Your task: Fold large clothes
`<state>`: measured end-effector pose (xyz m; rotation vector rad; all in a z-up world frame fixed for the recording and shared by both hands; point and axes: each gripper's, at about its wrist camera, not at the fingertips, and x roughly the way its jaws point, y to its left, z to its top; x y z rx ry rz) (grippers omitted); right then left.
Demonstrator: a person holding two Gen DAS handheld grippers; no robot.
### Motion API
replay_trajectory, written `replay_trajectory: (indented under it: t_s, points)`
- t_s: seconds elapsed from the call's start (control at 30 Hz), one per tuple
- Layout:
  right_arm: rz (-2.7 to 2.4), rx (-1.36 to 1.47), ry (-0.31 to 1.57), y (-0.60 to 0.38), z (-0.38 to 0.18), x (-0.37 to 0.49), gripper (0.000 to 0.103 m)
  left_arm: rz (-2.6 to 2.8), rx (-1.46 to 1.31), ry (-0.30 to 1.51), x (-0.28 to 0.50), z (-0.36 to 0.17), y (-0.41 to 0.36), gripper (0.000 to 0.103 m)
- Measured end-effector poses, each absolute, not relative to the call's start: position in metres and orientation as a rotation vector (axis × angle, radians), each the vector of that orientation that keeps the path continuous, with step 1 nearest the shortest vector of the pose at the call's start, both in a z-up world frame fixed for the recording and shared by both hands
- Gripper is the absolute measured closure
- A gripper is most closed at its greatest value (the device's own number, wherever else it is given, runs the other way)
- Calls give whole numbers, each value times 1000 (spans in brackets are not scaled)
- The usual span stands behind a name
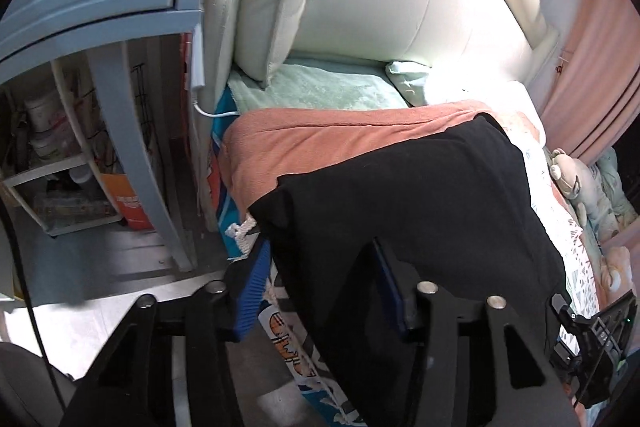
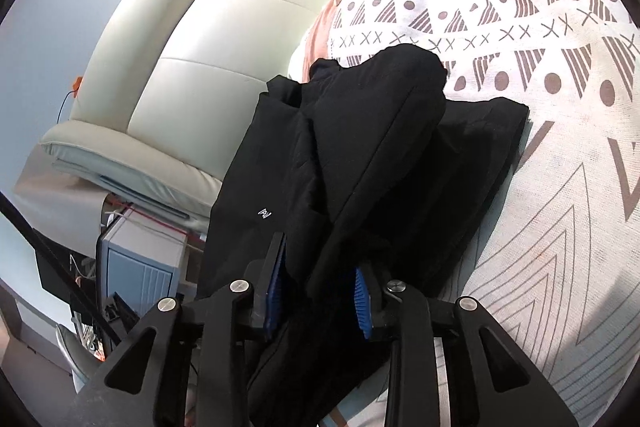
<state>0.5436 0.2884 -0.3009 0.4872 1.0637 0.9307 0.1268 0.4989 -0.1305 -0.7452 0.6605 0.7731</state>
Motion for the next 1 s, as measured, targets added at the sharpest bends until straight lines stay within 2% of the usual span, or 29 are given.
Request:
replay_trajectory:
  t_s: [0.13,0.43,0.47,0.53,0.57,0.6,0.73,1.0]
  points:
    - [941,483,1036,290,-304,549,82,784,-745,659,132,-132,507,56]
    - [907,472,1060,285,-313,545,80,768,-725,686,141,-131,510,56]
    - [896,461,1066,285,-313,544,77,773,-737,706,140,-132,507,54]
    - [853,426,1066,282,-312,540,61,765,-771,755,139,-138,503,42]
    - [821,403,1066,280,-312,539,45,757,-783,772,139,-140,500,34]
    - [791,390,1069,277,-313,538,40,751,-791,781,138,-142,496,31]
    - [757,413,1103,261,-312,528,39,719,-779,799,135,-140,475,28]
    - [702,287,1041,226,-259,497,39,644,-742,810,139,-124,419,28]
